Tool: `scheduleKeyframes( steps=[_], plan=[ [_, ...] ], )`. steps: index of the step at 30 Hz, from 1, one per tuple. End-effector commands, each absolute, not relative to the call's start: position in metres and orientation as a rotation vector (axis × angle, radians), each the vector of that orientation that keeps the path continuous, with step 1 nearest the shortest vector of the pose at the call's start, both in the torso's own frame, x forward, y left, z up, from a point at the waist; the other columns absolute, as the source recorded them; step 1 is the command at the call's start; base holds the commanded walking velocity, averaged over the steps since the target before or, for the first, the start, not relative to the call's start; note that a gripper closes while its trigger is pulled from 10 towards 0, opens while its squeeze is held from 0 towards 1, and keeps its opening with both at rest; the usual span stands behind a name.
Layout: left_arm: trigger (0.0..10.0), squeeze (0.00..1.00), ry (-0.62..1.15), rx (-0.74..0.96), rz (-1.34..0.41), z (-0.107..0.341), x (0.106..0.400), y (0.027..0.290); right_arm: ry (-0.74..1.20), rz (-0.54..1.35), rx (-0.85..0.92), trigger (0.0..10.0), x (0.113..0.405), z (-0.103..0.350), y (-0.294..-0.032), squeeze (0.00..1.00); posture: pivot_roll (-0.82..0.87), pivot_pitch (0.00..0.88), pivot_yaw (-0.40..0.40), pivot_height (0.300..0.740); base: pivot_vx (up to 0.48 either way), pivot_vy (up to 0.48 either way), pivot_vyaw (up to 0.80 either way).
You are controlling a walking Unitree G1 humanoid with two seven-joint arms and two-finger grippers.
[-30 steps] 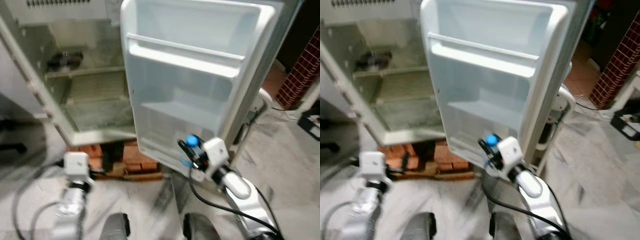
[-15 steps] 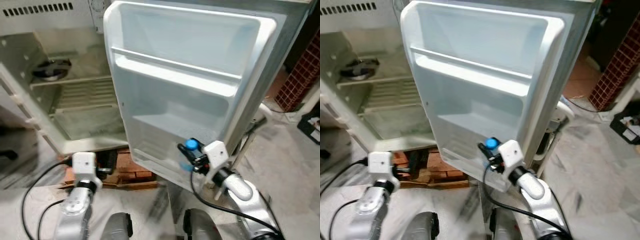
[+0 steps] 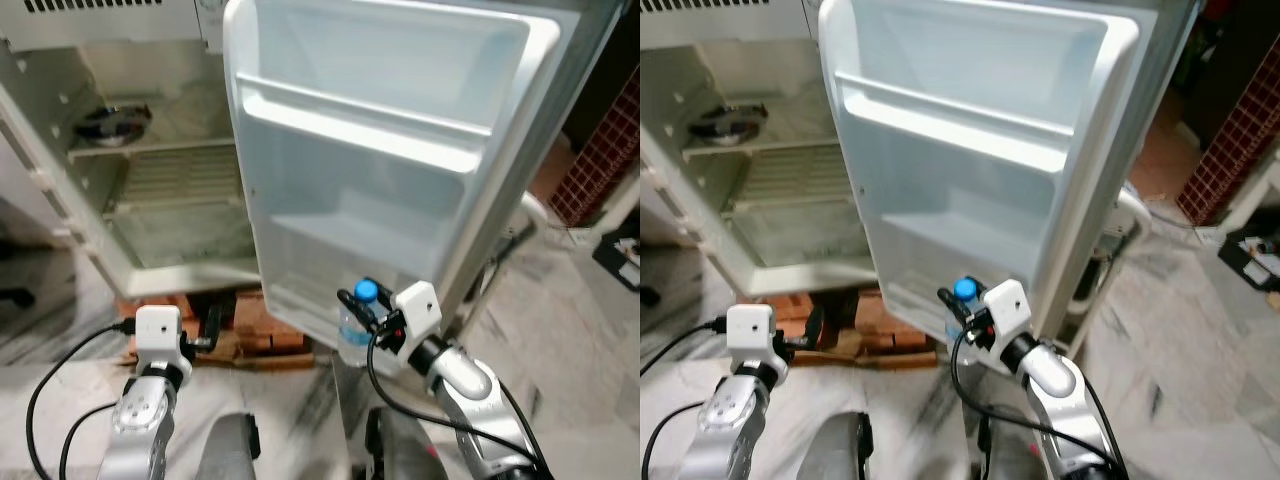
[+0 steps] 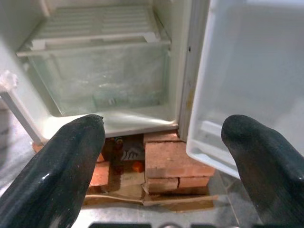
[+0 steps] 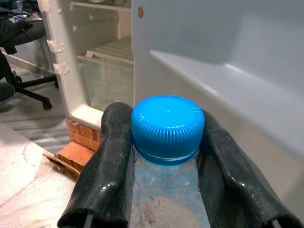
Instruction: Restocking fridge
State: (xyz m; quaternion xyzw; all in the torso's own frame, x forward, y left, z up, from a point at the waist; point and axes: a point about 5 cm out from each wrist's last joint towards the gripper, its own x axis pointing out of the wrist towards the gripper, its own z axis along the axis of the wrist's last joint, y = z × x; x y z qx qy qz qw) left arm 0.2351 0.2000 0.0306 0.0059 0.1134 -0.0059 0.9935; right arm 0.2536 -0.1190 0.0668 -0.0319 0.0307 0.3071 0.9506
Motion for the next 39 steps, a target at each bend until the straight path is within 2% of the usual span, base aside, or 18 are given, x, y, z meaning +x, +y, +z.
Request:
scheduleKeyframes(
  steps=[1,12,20,23,28,31,39],
  plan=[
    [10.0,0.0,0.215,0.008,-0.007,0.034,0.235,0.201,0.024,0.627,-0.071,10.0,0.257,0.073,-0.117,0.0,-0.02,0.0,0.011,0.565,0.0,0.0,0.0],
    [10.0,0.0,0.213,0.045,0.052,0.037,0.223,0.213,-0.108,0.576,-0.145,10.0,0.281,0.092,-0.1,0.0,0.01,0.066,0.011,0.555,0.0,0.0,0.0],
    [10.0,0.0,0.185,0.117,0.058,0.049,0.213,0.213,-0.217,0.6,-0.188,10.0,0.309,0.116,-0.059,0.0,0.03,0.109,0.018,0.555,0.0,0.0,0.0],
    [10.0,0.0,0.177,0.14,0.057,0.055,0.21,0.216,-0.268,0.563,-0.237,10.0,0.32,0.125,-0.051,0.0,0.06,0.128,0.011,0.555,0.0,0.0,0.0],
    [10.0,0.0,0.179,0.172,0.087,0.06,0.201,0.226,-0.317,0.48,-0.33,10.0,0.334,0.133,-0.058,0.0,0.08,0.145,0.007,0.555,0.0,0.0,0.0],
    [10.0,0.0,0.195,0.19,0.098,0.063,0.189,0.231,-0.326,0.431,-0.464,10.0,0.346,0.135,-0.07,0.0,0.11,0.194,-0.005,0.555,0.0,0.0,0.0],
    [10.0,0.0,0.222,0.188,0.122,0.069,0.169,0.23,-0.225,0.357,-0.518,10.0,0.361,0.126,-0.089,0.0,0.16,0.26,-0.025,0.555,0.0,0.0,0.0]
  ],
)
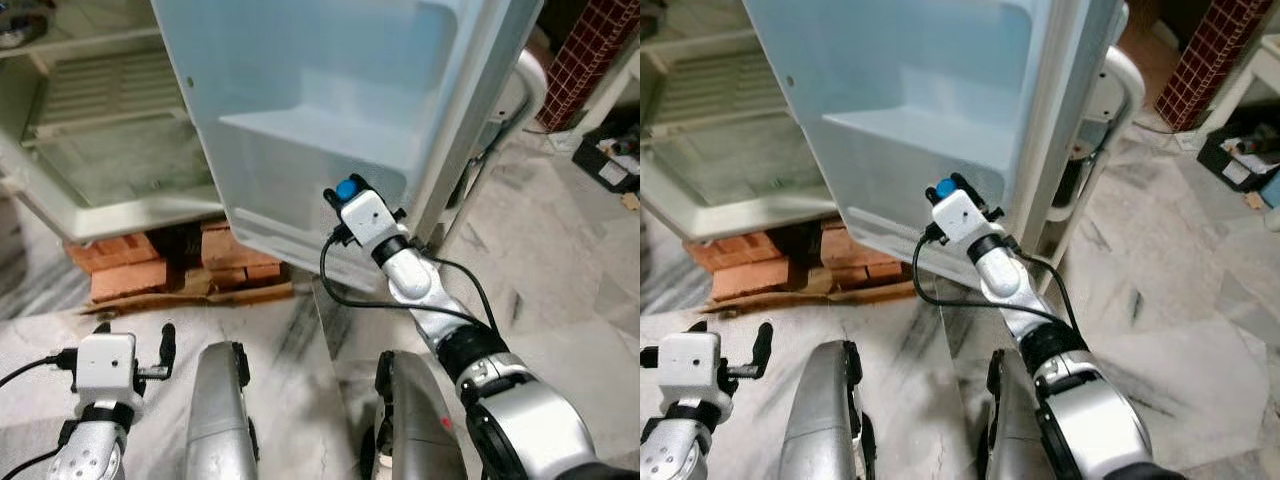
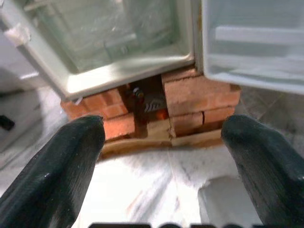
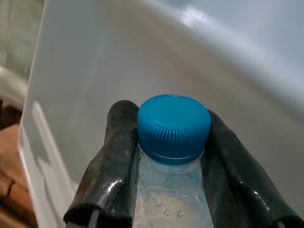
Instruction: Restocking fridge
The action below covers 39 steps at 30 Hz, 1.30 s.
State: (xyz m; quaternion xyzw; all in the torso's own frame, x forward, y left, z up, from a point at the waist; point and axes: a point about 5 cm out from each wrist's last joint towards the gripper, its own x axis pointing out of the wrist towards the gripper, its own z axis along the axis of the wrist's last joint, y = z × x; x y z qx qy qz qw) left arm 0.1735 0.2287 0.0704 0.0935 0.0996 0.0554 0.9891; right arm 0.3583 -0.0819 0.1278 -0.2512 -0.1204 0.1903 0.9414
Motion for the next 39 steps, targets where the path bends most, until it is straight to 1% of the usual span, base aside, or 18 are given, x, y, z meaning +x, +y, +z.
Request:
scheduleKeyframes(
  steps=[1,3,9,10,11,12,13,16,18,22,27,30,32,34,35,37,39],
  plan=[
    [10.0,0.0,0.222,0.188,0.122,0.069,0.169,0.23,-0.225,0.357,-0.518,10.0,0.361,0.126,-0.089,0.0,0.16,0.26,-0.025,0.555,0.0,0.0,0.0],
    [10.0,0.0,0.249,0.165,0.136,0.07,0.159,0.228,-0.093,0.32,-0.476,10.0,0.363,0.112,-0.095,0.0,0.15,0.278,-0.035,0.555,0.0,0.0,0.0],
    [10.0,0.0,0.258,0.161,0.136,0.071,0.159,0.226,-0.017,0.319,-0.454,10.0,0.361,0.1,-0.098,0.0,0.15,0.282,-0.04,0.555,0.0,0.0,0.0],
    [10.0,0.0,0.262,0.158,0.136,0.071,0.159,0.225,-0.007,0.316,-0.451,10.0,0.361,0.098,-0.1,0.14,0.14,0.279,-0.039,0.555,0.0,0.0,0.0],
    [10.0,0.0,0.264,0.156,0.136,0.07,0.159,0.225,-0.003,0.314,-0.447,10.0,0.361,0.097,-0.101,0.43,0.14,0.279,-0.039,0.555,0.0,0.0,0.0],
    [10.0,0.0,0.266,0.155,0.136,0.07,0.159,0.225,-0.002,0.313,-0.444,10.0,0.361,0.097,-0.102,0.43,0.14,0.279,-0.039,0.555,0.0,0.0,0.0],
    [10.0,0.0,0.272,0.154,0.135,0.069,0.159,0.225,0.002,0.307,-0.433,10.0,0.361,0.097,-0.104,1.0,0.14,0.274,-0.038,0.555,0.0,0.0,0.0],
    [10.0,0.0,0.277,0.153,0.135,0.068,0.159,0.225,0.003,0.3,-0.437,10.0,0.362,0.098,-0.106,1.0,0.14,0.267,-0.036,0.555,0.0,0.0,0.0],
    [10.0,0.0,0.284,0.152,0.132,0.066,0.162,0.225,0.011,0.27,-0.437,10.0,0.364,0.1,-0.113,1.0,0.13,0.255,-0.029,0.555,0.0,0.0,0.0],
    [10.0,0.0,0.291,0.152,0.13,0.064,0.166,0.227,0.015,0.252,-0.442,10.0,0.366,0.102,-0.118,1.0,0.13,0.242,-0.023,0.555,0.0,0.0,0.0],
    [10.0,0.0,0.298,0.153,0.128,0.061,0.168,0.228,0.007,0.242,-0.442,10.0,0.368,0.104,-0.121,1.0,0.13,0.225,-0.017,0.555,0.0,0.0,0.0],
    [10.0,0.0,0.3,0.168,0.112,0.057,0.175,0.229,-0.019,0.228,-0.441,10.0,0.37,0.109,-0.122,1.0,0.12,0.189,-0.016,0.555,0.0,0.0,0.0],
    [10.0,0.0,0.318,0.205,0.062,0.054,0.181,0.228,-0.048,0.22,-0.429,10.0,0.372,0.116,-0.124,1.0,0.12,0.169,-0.018,0.555,0.0,0.0,0.0],
    [10.0,0.0,0.308,0.221,0.044,0.054,0.183,0.227,-0.063,0.218,-0.426,10.0,0.373,0.119,-0.125,1.0,0.12,0.161,-0.019,0.555,0.0,0.0,0.0],
    [10.0,0.0,0.289,0.239,0.032,0.054,0.189,0.228,-0.093,0.211,-0.418,10.0,0.374,0.124,-0.127,1.0,0.11,0.132,-0.021,0.555,0.0,0.0,0.0],
    [10.0,0.0,0.282,0.245,0.034,0.054,0.193,0.229,-0.11,0.204,-0.411,10.0,0.373,0.127,-0.129,1.0,0.11,0.121,-0.021,0.555,0.0,0.0,0.0],
    [10.0,0.0,0.276,0.242,0.044,0.052,0.199,0.23,-0.14,0.181,-0.406,10.0,0.371,0.128,-0.135,1.0,0.1,0.092,-0.02,0.555,0.0,0.0,0.0]
  ],
)
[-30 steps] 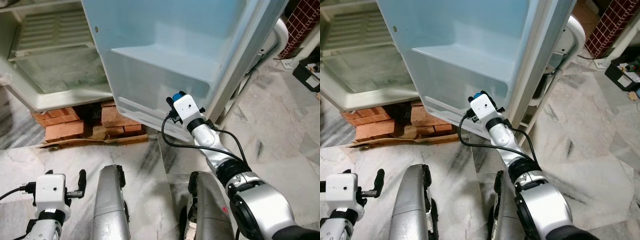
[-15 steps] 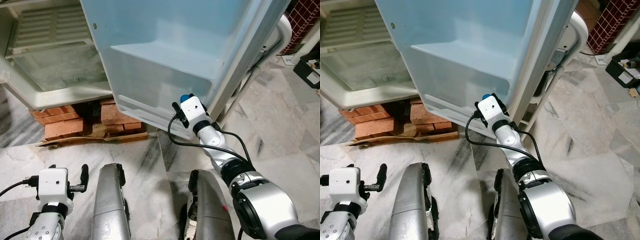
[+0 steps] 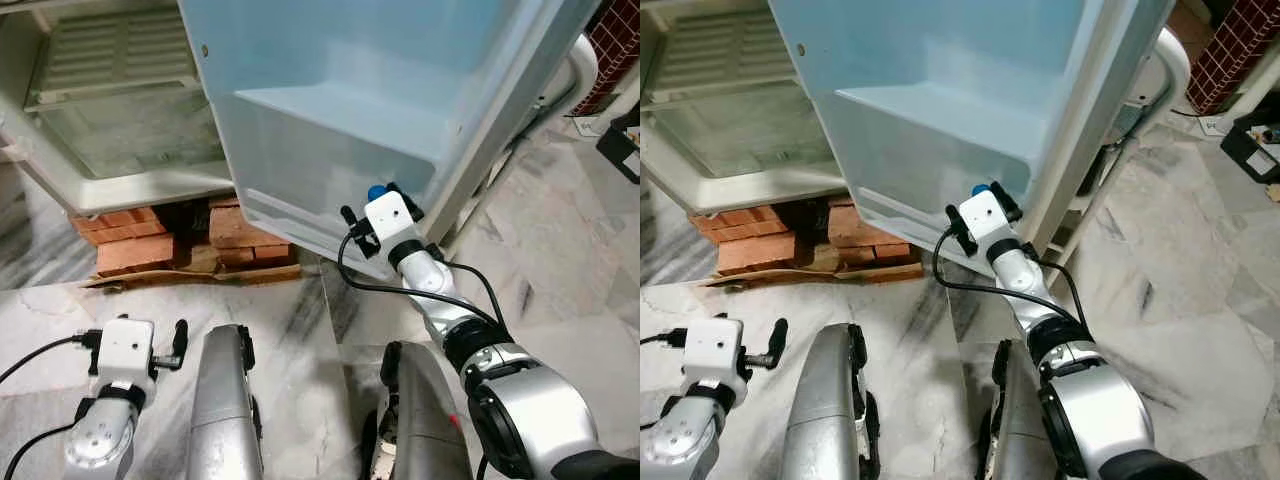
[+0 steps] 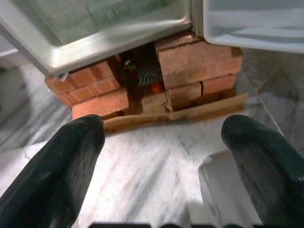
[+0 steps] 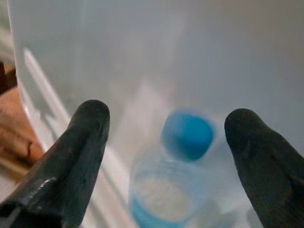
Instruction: Restocking fridge
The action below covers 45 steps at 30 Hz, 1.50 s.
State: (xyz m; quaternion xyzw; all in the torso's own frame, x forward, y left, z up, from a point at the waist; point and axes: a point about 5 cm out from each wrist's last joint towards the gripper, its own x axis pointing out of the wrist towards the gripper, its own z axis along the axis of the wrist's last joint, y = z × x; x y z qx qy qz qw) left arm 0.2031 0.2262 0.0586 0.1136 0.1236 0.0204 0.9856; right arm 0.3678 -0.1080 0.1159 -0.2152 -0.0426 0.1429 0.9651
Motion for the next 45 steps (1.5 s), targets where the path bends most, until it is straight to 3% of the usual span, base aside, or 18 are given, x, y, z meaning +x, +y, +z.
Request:
scheduleKeyframes(
  steps=[1,10,16,23,24,25,30,45],
  plan=[
    [10.0,0.0,0.274,0.238,0.047,0.052,0.201,0.231,-0.151,0.163,-0.407,10.0,0.369,0.128,-0.139,1.0,0.09,0.076,-0.019,0.555,0.0,0.0,0.0],
    [10.0,0.0,0.235,0.235,0.027,0.049,0.222,0.223,-0.254,0.058,-0.372,10.0,0.35,0.131,-0.156,1.0,0.06,0.008,-0.003,0.555,0.0,0.0,0.0],
    [10.0,0.0,0.199,0.2,0.004,0.052,0.229,0.22,-0.285,0.123,-0.244,10.0,0.314,0.122,-0.149,1.0,0.04,0.0,0.008,0.555,0.0,0.0,0.0],
    [10.0,0.0,0.105,0.168,-0.064,0.068,0.241,0.201,-0.169,0.086,-0.068,10.0,0.263,0.094,-0.156,1.0,0.02,0.0,0.011,0.555,0.0,0.0,0.0],
    [10.0,0.0,0.098,0.153,-0.07,0.068,0.243,0.198,-0.135,0.052,-0.022,10.0,0.257,0.091,-0.158,0.91,0.01,0.0,0.014,0.555,0.0,0.0,0.0],
    [10.0,0.0,0.093,0.147,-0.09,0.068,0.245,0.194,-0.125,0.048,-0.011,10.0,0.254,0.092,-0.159,0.0,0.0,0.0,0.02,0.555,0.0,0.0,0.0],
    [10.0,0.0,0.078,0.13,-0.177,0.068,0.248,0.183,-0.146,0.073,0.006,10.0,0.251,0.102,-0.16,0.0,-0.02,0.0,0.031,0.56,0.0,0.0,0.0],
    [10.0,0.0,0.128,0.211,-0.223,0.055,0.246,0.197,-0.148,0.042,0.05,10.0,0.265,0.121,-0.168,0.0,-0.03,0.0,0.026,0.66,0.0,0.0,0.0]
  ],
)
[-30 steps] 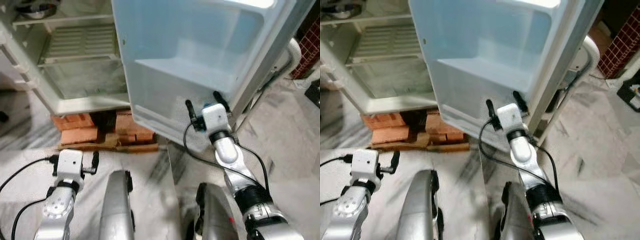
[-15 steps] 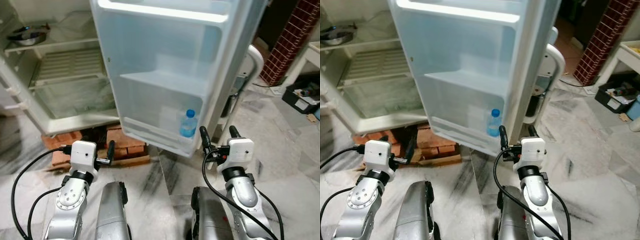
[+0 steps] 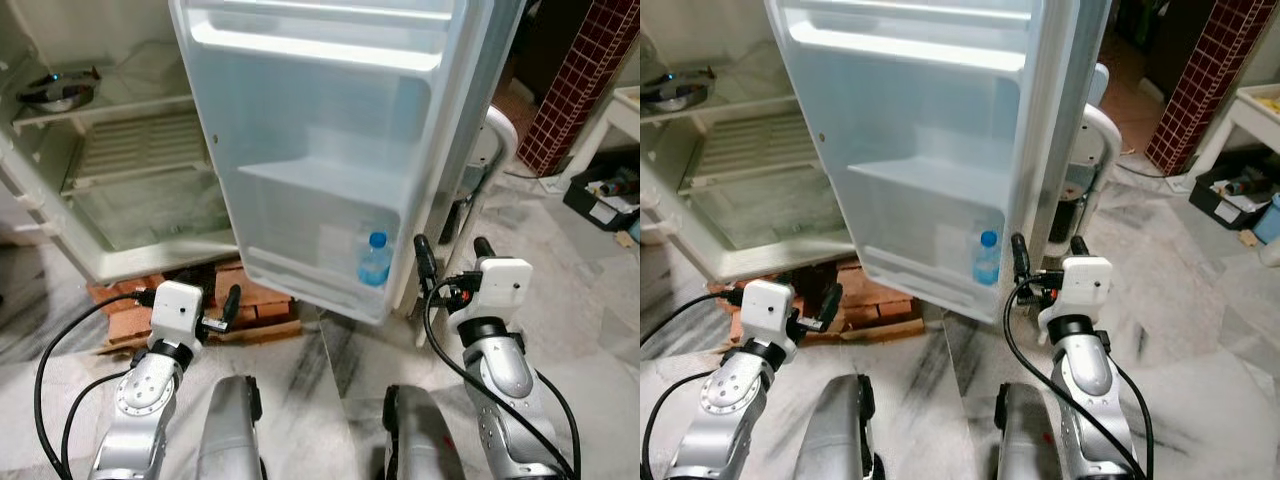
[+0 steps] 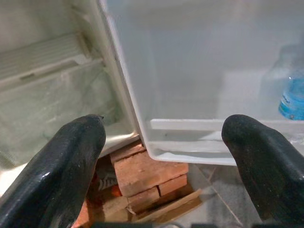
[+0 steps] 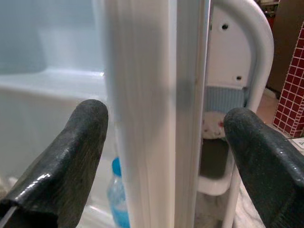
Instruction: Restocking fridge
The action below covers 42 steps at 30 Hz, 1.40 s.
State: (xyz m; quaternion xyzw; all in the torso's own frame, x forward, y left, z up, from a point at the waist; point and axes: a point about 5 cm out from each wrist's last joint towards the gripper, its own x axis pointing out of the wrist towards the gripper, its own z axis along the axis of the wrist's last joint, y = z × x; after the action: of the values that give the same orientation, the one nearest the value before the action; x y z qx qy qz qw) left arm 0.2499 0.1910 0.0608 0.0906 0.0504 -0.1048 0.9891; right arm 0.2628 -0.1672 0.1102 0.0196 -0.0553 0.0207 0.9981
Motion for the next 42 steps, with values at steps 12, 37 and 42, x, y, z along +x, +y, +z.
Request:
scheduleKeyframes(
  steps=[12,37,42],
  plan=[
    [10.0,0.0,0.157,0.159,-0.215,0.056,0.251,0.203,-0.113,-0.01,0.059,10.0,0.264,0.118,-0.173,0.0,-0.03,0.0,0.025,0.729,0.0,0.0,0.0],
    [10.0,0.0,0.166,0.153,-0.198,0.05,0.25,0.19,-0.012,0.026,0.06,10.0,0.25,0.096,-0.173,0.0,-0.04,0.0,0.017,0.74,-0.127,0.0,0.0],
    [10.0,0.0,0.168,0.156,-0.198,0.049,0.25,0.189,-0.008,0.028,0.061,10.0,0.25,0.094,-0.173,0.0,-0.03,0.0,0.016,0.74,-0.322,0.0,0.0]
  ],
)
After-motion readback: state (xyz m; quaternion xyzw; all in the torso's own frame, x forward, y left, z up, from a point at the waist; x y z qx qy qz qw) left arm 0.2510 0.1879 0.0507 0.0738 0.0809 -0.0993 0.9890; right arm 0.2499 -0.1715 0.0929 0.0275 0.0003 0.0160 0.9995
